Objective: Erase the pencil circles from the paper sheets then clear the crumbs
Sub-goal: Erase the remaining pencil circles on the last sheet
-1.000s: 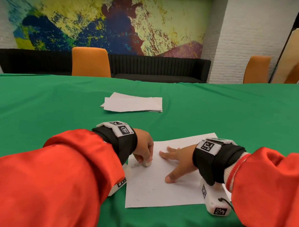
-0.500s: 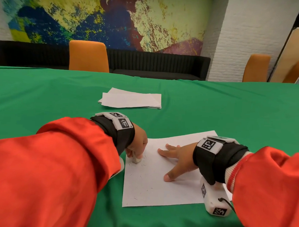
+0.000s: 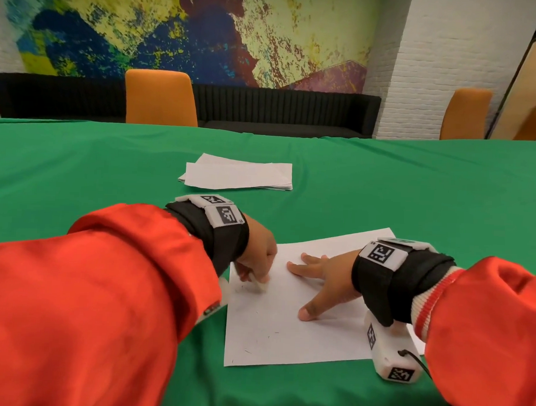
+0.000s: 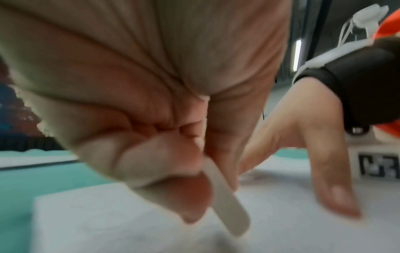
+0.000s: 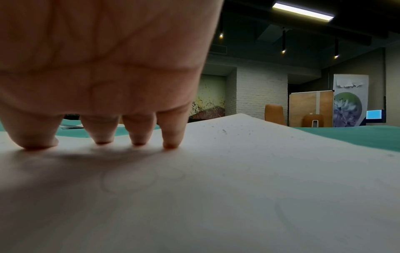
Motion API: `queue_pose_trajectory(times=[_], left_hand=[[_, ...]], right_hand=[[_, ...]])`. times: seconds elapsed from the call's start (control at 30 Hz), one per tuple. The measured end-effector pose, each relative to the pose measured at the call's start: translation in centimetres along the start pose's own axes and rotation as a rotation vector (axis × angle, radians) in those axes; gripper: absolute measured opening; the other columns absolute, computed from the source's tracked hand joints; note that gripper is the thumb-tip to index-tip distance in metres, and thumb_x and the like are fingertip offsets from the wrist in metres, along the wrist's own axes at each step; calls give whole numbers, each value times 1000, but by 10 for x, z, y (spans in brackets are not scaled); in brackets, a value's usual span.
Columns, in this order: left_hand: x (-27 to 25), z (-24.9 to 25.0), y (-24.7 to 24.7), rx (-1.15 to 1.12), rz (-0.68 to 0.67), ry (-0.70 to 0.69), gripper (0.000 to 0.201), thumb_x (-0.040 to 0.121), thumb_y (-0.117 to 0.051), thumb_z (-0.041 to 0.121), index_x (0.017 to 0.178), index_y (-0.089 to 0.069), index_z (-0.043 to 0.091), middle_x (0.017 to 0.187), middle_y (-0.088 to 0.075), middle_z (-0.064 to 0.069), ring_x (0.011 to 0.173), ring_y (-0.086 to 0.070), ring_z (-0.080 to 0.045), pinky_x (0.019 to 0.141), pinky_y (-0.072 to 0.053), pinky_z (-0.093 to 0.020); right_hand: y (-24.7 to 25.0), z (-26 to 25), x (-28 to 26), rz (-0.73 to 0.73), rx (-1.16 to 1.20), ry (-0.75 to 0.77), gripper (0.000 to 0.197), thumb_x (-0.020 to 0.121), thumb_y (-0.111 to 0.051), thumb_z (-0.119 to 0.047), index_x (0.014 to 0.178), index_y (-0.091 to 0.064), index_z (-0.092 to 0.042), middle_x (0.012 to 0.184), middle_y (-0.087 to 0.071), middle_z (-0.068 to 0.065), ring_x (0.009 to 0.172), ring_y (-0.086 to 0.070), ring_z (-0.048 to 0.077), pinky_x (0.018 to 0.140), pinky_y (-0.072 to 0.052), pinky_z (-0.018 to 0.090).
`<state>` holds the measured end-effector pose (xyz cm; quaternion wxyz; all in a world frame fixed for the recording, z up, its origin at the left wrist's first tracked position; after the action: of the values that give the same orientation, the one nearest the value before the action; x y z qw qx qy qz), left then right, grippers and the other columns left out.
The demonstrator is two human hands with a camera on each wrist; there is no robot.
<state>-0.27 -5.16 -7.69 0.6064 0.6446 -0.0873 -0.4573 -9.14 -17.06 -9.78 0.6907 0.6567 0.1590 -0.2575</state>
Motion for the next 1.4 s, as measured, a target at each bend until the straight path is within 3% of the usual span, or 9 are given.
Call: queue_pose_trajectory(times=[0.17, 0.4, 0.53, 0.63, 0.73, 0.83, 0.97, 1.03, 1.4], left_hand=[[4, 8, -9, 20, -36, -13, 23, 91, -61, 14, 71, -50, 15, 47, -56, 3, 32, -49, 0, 40, -41, -8], [1, -15, -3, 1, -86, 76, 23, 93, -57, 6, 72, -49, 10, 63, -53, -5, 31, -50, 0, 43, -45, -12], [4, -6, 1, -115, -39, 36, 25, 91, -59, 3, 70, -48, 10, 42, -56, 4, 32, -51, -1, 41, -46, -12], [8, 6, -2, -76, -32, 19, 23, 91, -61, 8, 71, -50, 10, 40, -54, 5, 30, -49, 0, 39, -43, -9], [3, 5, -1, 51, -58, 58, 12, 93, -59, 17, 86, -59, 7, 53, -57, 0, 31, -48, -1, 35, -36, -6], [-3, -10, 4, 120, -92, 121, 31, 93, -59, 20, 112, -61, -4, 64, -54, -4, 46, -49, -8, 34, -34, -6], [-4, -23, 6, 36, -65, 114, 12, 92, -61, 14, 87, -58, 3, 55, -56, 0, 37, -50, -3, 39, -41, -8], [-3, -26, 4, -94, -46, 67, 20, 90, -62, 7, 74, -51, 11, 57, -57, 0, 36, -52, -1, 43, -45, -10], [-5, -35, 3, 9, -6, 61, 17, 88, -66, 16, 74, -55, 14, 40, -53, 11, 32, -49, 3, 40, -42, -7]], right_hand=[[0, -1, -1, 2, 3, 6, 94, 76, -53, -70, 145, 7, -46, 156, 14, -13, 145, -6, 22, 116, -9, 45], [0, -1, -1, 2, 8, 7, 95, 76, -53, -70, 145, 7, -45, 156, 14, -12, 145, -6, 22, 116, -9, 46], [1, -1, 0, 5, 2, 7, 94, 77, -53, -69, 145, 7, -45, 156, 14, -12, 145, -5, 21, 116, -9, 45], [0, -1, 0, 4, -1, 0, 94, 77, -53, -70, 145, 8, -46, 156, 14, -13, 145, -4, 21, 116, -7, 45], [0, -1, 0, 1, 8, 2, 94, 76, -53, -70, 145, 7, -46, 155, 15, -13, 146, -3, 20, 116, -6, 45], [0, -1, 0, -1, 19, 0, 94, 76, -53, -70, 145, 7, -46, 155, 15, -14, 145, -3, 21, 116, -6, 45], [0, -2, 0, 3, 8, 2, 95, 76, -53, -70, 145, 7, -46, 155, 15, -13, 145, -4, 21, 116, -6, 46], [1, -2, 0, 2, 7, 3, 95, 76, -52, -70, 145, 8, -45, 155, 15, -13, 145, -4, 22, 116, -7, 46], [2, -3, -1, -4, 19, 6, 93, 78, -53, -68, 145, 8, -45, 155, 15, -13, 145, -5, 21, 115, -7, 43]])
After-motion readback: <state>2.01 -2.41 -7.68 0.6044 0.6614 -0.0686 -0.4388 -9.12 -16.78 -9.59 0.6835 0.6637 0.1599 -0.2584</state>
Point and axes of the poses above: each hand's wrist, its own x-axis towards the middle knuckle, its own y-axis out of the back of the hand, z = x × y, the point moved 2 cm from there along x, towards the middle knuckle
